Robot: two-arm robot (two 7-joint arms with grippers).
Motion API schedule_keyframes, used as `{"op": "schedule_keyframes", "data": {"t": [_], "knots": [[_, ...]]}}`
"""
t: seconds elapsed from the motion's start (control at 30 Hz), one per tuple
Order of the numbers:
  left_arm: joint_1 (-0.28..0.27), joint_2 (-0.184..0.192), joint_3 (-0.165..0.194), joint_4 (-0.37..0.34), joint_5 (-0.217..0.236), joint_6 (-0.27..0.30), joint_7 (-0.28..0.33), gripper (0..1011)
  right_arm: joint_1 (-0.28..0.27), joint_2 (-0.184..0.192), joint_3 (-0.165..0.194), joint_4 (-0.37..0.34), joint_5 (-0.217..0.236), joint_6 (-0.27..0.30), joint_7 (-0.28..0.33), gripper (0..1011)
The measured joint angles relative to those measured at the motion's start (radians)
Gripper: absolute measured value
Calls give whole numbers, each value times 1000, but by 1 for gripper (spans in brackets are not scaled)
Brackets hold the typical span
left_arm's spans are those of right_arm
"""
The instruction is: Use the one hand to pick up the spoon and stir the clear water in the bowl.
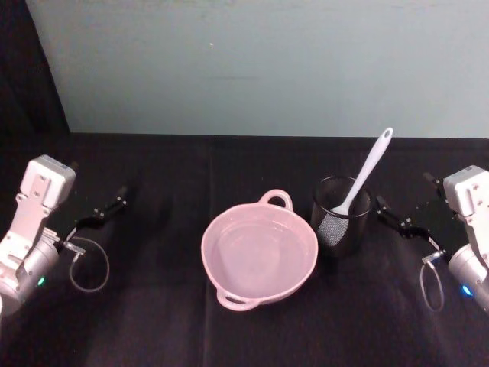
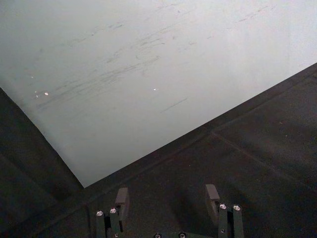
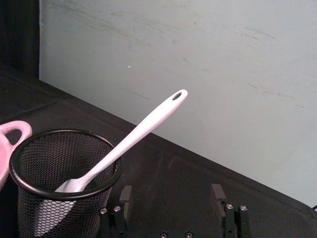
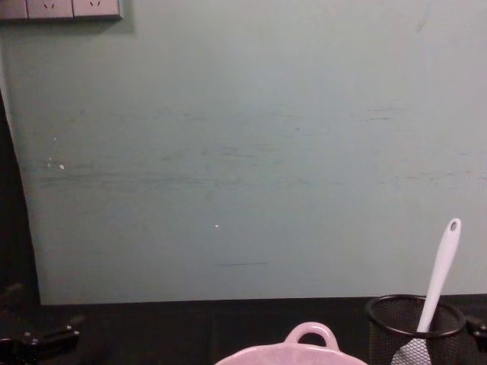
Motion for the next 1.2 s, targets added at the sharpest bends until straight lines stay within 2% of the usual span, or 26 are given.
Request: {"op": "schedule_keyframes", "data": {"t": [1.2], "knots": [[0,0,0,0,0,0,0,1005,0,0,0,0,0,0,0,1003]]}}
